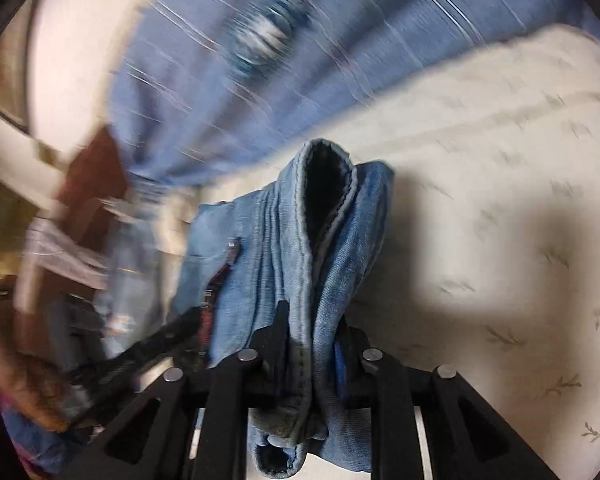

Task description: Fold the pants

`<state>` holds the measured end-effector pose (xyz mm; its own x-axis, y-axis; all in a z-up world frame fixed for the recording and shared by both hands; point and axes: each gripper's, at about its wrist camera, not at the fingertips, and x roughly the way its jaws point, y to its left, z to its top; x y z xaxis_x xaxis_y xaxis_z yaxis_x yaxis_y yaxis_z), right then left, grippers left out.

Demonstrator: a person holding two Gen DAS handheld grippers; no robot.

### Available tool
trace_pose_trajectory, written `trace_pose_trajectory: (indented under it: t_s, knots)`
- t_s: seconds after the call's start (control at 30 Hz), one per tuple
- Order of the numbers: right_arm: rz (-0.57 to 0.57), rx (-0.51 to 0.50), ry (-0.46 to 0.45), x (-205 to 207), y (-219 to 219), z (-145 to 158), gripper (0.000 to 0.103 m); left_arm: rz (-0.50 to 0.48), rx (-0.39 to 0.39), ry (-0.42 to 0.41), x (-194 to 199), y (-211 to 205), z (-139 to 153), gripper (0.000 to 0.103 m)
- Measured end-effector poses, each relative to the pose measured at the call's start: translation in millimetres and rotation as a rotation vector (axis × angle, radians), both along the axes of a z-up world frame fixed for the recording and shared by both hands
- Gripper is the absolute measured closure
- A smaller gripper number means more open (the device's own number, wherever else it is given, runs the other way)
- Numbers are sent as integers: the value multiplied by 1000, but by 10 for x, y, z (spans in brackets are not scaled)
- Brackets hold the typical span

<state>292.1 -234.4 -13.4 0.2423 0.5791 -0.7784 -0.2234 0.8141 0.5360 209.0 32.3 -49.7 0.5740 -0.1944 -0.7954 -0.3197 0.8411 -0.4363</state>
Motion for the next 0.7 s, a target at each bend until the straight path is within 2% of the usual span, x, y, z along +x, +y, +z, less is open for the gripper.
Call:
trace_pose_trajectory:
  t_s: [0.03, 0.07, 0.13, 0.2, 0.23, 0.27, 0.3, 0.33, 0.37, 0.4, 0.43, 0.47, 0.5, 0.6, 0.67, 0.7]
  knots:
    - [-3, -7, -1, -22, -20, -54, 61, 29, 4, -17, -100, 33, 40, 29]
    - [-14, 3, -22, -72, -69, -18, 53, 36, -1, -22, -163, 46, 85, 29]
    - [-26, -19, -98, -183, -132, 168, 52, 58, 0, -70, -366, 53, 260, 29]
    - [-37, -27, -196, -362, -184, 407, 49, 69, 59, -131, -596, -15, 437, 25]
    - [-25, -24, -259, -503, -187, 538, 47, 80, 92, -166, -734, -77, 496, 17]
    - [-16, -31, -299, -593, -172, 613, 41, 88, 119, -175, -784, -116, 496, 11]
    - [-5, -53, -355, -709, -140, 664, 32, 91, 157, -163, -785, -166, 460, 11]
    - [7, -79, -393, -780, -90, 674, 30, 86, 199, -127, -743, -223, 369, 11]
    - [36, -130, -414, -831, 7, 597, 28, 59, 239, -56, -666, -314, 198, 11]
    - [64, -189, -390, -799, 97, 473, 28, 37, 257, -9, -609, -355, 102, 11]
    - [96, -274, -324, -737, 183, 255, 28, 35, 283, 9, -584, -387, 46, 9]
    - [123, -327, -240, -670, 236, 32, 27, 45, 300, -17, -624, -394, 119, 9]
    - [99, -305, -247, -673, 198, 17, 25, 45, 312, -23, -663, -397, 219, 10]
    - [46, -223, -321, -798, 75, 418, 24, 61, 350, -119, -883, -425, 574, 10]
    - [37, -226, -438, -971, 3, 736, 22, 83, 385, -207, -1119, -492, 845, 9]
    - [27, -234, -496, -1089, -49, 867, 16, 101, 404, -237, -1213, -526, 930, 8]
